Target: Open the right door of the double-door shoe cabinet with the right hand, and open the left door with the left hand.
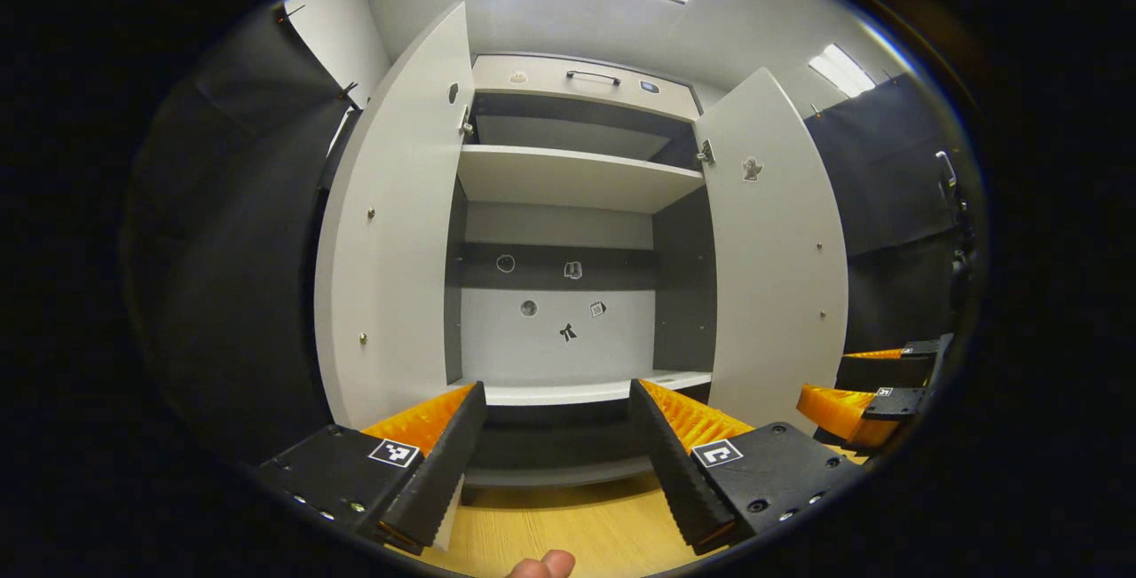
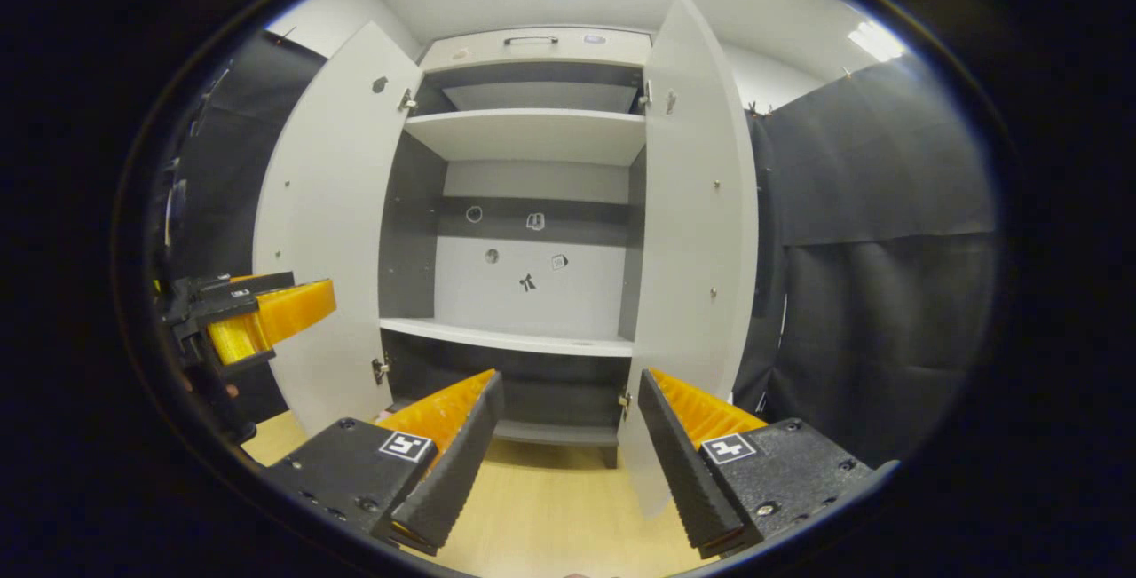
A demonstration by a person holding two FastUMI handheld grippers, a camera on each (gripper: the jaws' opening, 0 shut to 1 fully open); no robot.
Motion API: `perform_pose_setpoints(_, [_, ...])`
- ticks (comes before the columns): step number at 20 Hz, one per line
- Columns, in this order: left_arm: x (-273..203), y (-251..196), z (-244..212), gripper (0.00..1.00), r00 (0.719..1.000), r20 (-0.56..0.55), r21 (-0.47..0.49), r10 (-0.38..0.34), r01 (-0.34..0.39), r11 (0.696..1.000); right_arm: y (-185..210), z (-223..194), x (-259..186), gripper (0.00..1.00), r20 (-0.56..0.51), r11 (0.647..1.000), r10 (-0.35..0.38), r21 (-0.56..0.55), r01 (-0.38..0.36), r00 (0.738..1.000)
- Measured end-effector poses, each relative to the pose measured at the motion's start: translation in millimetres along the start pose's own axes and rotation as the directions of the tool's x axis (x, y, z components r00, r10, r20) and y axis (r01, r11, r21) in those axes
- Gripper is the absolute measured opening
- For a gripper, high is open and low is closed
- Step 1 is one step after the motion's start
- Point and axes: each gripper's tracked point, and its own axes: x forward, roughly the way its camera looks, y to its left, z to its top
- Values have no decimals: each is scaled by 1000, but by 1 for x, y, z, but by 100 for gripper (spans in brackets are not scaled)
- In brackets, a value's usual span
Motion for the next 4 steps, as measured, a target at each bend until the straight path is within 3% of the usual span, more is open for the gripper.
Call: perform_pose_setpoints(4, [1, -2, -4, 100, 1000, -23, 6, 4, -4, 1000, -3, 1, 1, 95, 1, 1000, -11, -5, 11, 1000])
